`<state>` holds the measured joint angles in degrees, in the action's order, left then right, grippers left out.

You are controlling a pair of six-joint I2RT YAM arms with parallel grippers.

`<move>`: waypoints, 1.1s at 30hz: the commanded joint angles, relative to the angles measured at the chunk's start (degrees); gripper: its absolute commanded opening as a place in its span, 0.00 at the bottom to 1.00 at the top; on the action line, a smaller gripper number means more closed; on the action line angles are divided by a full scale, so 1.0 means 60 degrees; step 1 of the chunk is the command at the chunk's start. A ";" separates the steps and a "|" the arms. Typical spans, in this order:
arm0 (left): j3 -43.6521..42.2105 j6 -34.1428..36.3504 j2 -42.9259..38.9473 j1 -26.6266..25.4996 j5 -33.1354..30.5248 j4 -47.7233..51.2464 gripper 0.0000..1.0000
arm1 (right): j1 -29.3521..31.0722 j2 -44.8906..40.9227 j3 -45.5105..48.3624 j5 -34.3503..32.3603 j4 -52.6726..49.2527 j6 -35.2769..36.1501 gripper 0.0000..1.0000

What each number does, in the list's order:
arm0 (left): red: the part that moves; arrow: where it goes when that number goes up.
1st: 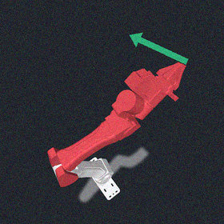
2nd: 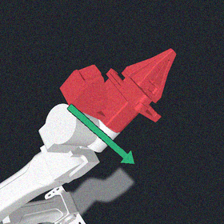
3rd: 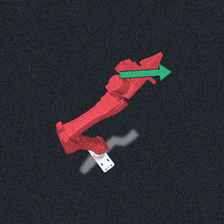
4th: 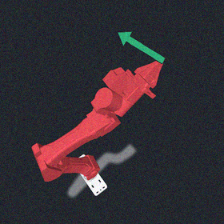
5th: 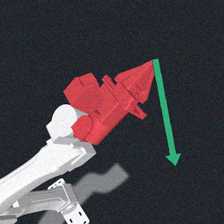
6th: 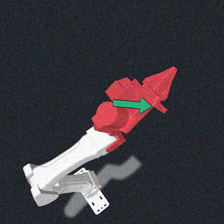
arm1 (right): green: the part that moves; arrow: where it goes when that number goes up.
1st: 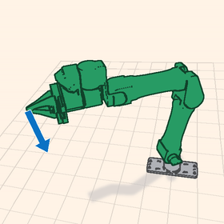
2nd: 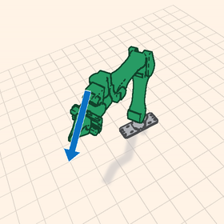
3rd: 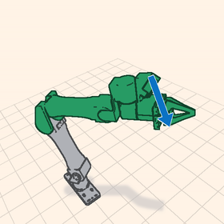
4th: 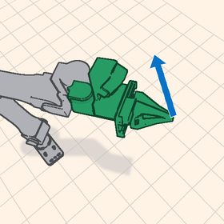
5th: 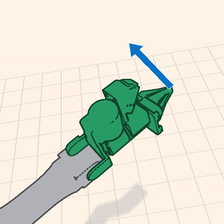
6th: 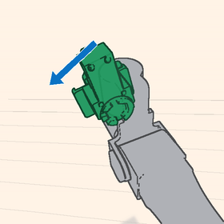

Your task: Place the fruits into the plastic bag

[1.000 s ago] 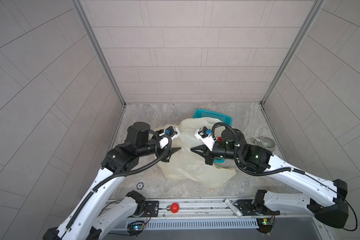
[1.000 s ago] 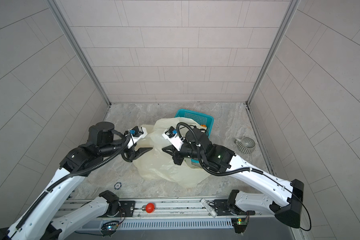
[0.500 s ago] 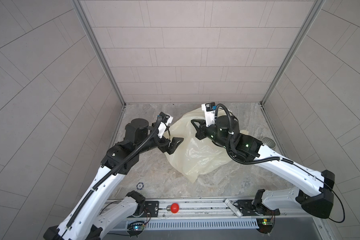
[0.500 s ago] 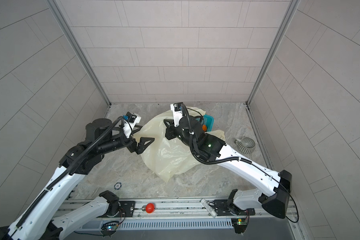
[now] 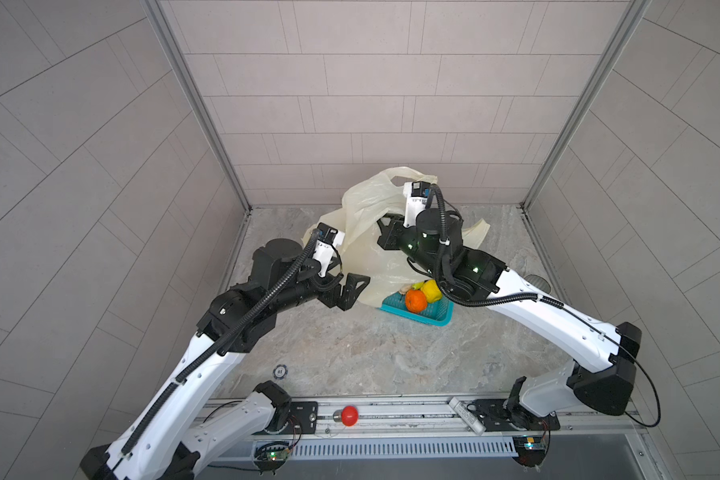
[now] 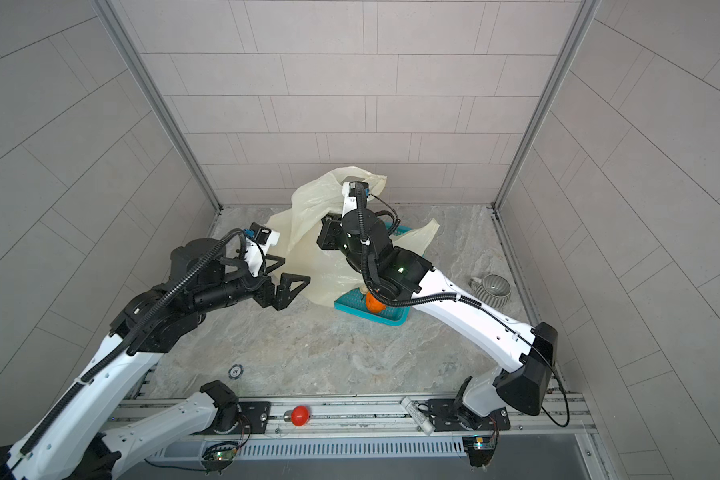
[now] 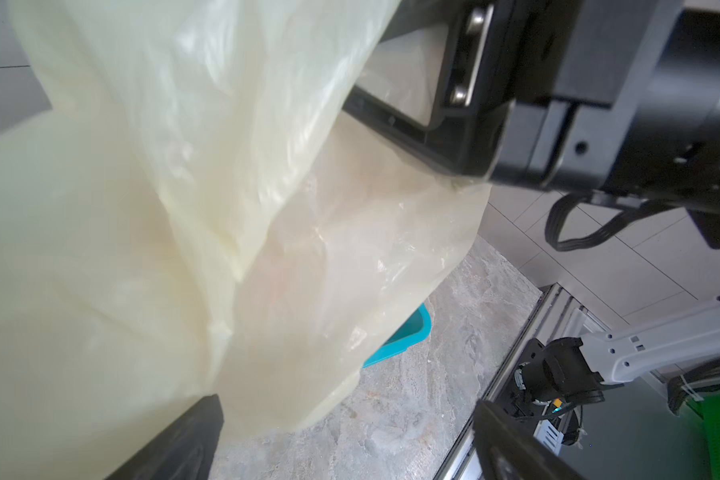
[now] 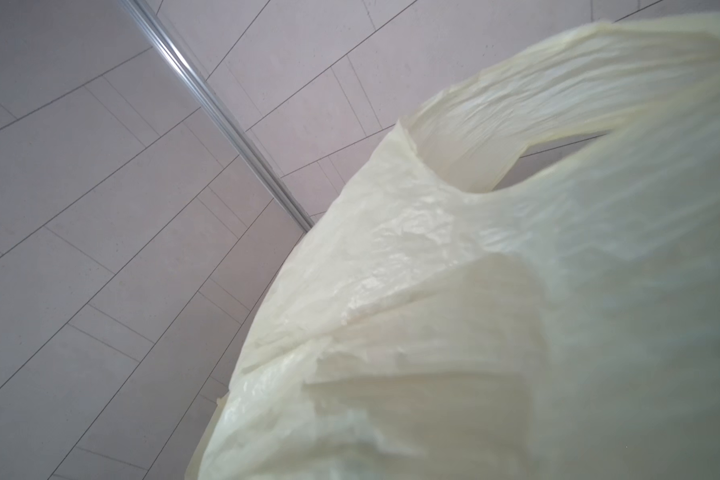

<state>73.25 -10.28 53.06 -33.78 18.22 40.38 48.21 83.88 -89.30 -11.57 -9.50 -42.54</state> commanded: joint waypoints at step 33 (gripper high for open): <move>-0.1221 -0.0945 0.0650 -0.2541 -0.2877 -0.3166 1.00 | -0.0736 0.0659 -0.1246 0.0993 0.0075 -0.2946 0.00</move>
<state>69.01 -17.78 58.41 -48.47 4.25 28.80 45.01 88.40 -95.72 -11.09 -8.36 -59.99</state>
